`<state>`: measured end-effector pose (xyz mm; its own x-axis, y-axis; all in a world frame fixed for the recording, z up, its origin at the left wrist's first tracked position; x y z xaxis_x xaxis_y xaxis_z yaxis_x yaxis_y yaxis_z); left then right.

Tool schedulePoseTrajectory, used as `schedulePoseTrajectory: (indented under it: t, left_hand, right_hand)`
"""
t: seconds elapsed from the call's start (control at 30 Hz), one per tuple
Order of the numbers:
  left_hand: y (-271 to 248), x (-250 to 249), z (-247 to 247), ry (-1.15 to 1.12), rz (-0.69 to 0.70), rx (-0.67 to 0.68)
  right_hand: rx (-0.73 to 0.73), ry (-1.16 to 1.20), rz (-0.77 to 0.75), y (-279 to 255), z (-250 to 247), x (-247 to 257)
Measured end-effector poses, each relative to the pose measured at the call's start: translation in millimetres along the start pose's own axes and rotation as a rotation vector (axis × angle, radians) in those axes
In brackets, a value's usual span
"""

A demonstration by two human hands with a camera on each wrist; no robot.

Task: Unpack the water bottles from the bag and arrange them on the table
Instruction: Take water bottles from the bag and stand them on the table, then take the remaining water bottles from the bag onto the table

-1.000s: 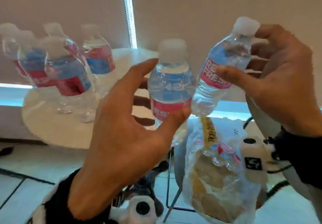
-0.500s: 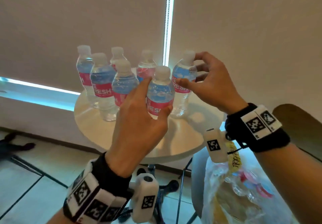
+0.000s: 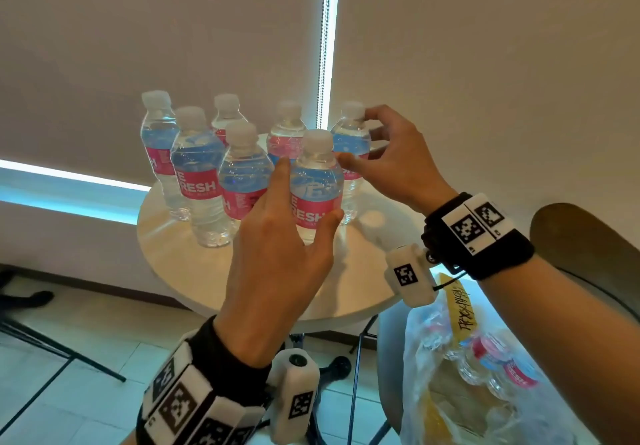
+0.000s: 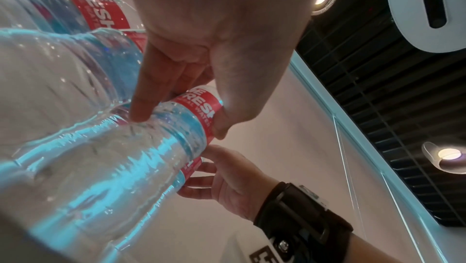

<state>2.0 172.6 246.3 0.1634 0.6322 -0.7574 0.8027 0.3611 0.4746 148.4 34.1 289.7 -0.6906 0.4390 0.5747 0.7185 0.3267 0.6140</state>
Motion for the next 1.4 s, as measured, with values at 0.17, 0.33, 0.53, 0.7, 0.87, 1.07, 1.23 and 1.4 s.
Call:
schedulePoseTrajectory:
  t: [0.17,0.33,0.53,0.7,0.87,1.07,1.23,1.4]
  left_hand:
    - [-7.4,-1.6,-6.6,-0.030,0.042,-0.061]
    - [-26.2,-20.1,-25.3,0.012,0.208,-0.214]
    - [-64.7,-47.7,3.9,-0.005,0.512,-0.042]
    - [-104.3,-32.9,105.3,-0.198,0.278,0.539]
    - [-155.1,0.3,216.0,-0.116,0.111,0.882]
    - [-207.6,15.1,321.5,-0.028,-0.014,1.029]
    - [-204.4,30.9,384.0,0.083,-0.125,0.975]
    - [-196.1,32.7,412.3,0.051,-0.121,0.935]
  right_hand:
    - [-0.002,-0.007,0.013,-3.0,1.1,-6.4]
    - [-0.022,-0.038,0.073,-17.7,-17.0,-10.5]
    - [-0.196,0.025,0.150,-96.3,-85.1,-31.2]
    - [-0.271,-0.015,0.359,-208.5,-108.3,-87.2]
    - [-0.266,-0.072,0.695,-328.7,-99.8,-150.8]
    - [-0.283,-0.205,1.040,-415.2,-73.2,-211.7]
    - [-0.319,-0.333,1.081,-410.1,-70.1,-230.6]
    - [-0.512,-0.321,1.008,-404.2,-69.3,-252.6]
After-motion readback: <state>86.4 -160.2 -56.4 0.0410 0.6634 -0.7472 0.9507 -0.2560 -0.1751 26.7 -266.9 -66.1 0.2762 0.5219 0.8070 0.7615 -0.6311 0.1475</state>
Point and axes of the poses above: each hand's wrist, its own y-axis towards the middle knuckle, its own z-axis out of the palm, x = y × z, the point moved 5 cm from there along y, towards the middle knuckle, and after that the axes turned 8 degrees about -z, right-handed, at the moved point
